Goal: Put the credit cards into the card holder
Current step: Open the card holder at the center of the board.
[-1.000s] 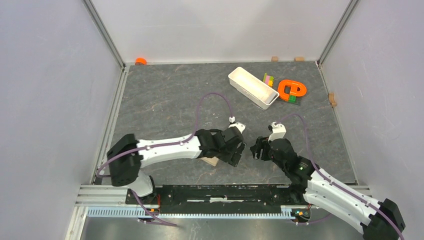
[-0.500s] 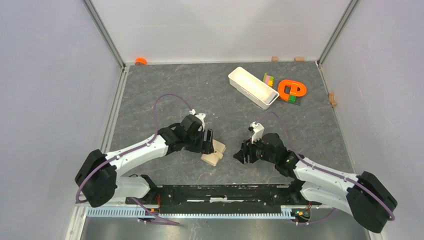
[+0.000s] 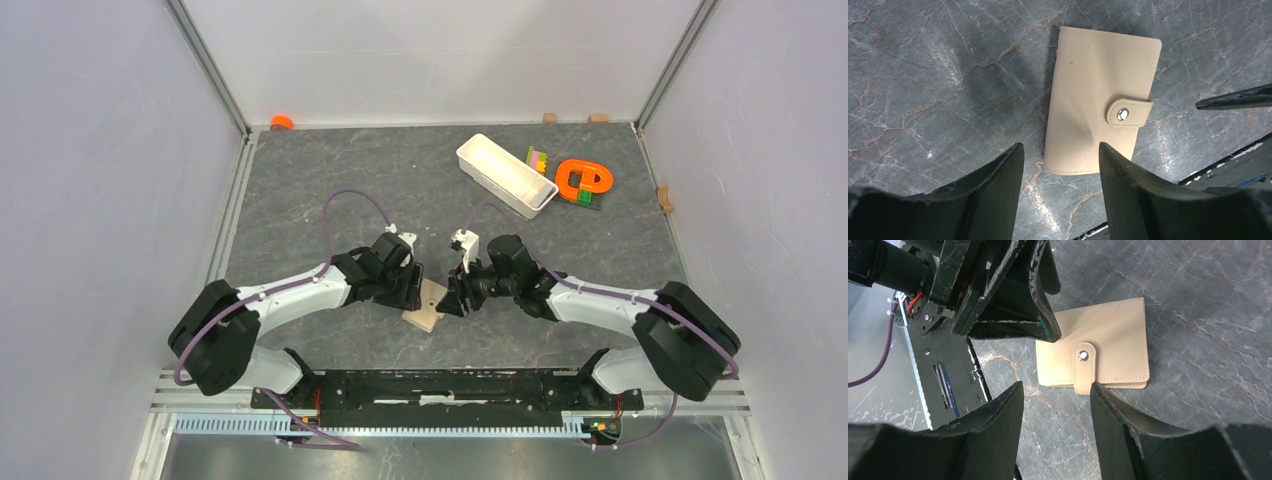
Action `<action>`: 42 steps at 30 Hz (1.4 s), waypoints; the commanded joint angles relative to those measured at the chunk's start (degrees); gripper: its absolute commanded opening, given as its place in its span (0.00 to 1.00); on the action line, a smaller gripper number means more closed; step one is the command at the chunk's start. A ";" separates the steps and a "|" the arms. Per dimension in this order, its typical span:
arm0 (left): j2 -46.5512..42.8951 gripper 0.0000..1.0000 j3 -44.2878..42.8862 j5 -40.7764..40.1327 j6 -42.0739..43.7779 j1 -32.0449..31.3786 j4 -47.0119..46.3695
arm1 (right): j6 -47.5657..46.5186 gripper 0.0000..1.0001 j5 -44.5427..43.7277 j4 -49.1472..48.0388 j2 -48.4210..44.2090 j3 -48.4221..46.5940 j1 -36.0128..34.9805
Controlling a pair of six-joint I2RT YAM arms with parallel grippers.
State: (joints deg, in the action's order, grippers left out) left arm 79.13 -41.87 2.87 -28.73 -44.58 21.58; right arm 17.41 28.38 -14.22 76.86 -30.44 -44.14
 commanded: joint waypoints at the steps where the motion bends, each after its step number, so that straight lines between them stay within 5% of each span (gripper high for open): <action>1: 1.31 0.63 -0.79 -1.91 4.47 0.19 -1.75 | -2.86 0.56 5.07 -2.75 4.43 -3.75 0.08; 18: 7.62 0.48 -0.43 -2.03 7.50 0.10 -3.65 | -6.12 0.54 10.76 -2.83 18.51 -9.64 3.01; 30: 8.55 0.36 0.94 -0.91 6.06 0.02 -4.97 | 0.72 0.47 18.24 -8.05 22.43 -6.51 0.84; 42: 9.98 0.30 1.92 -1.62 2.50 0.03 -5.34 | 0.21 0.06 21.49 -12.12 18.67 -2.84 0.50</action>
State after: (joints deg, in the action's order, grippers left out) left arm 85.21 -42.35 4.73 -24.51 -44.58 18.24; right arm 17.82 44.16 -24.80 98.02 -34.44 -42.59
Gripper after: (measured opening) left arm 0.352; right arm 0.108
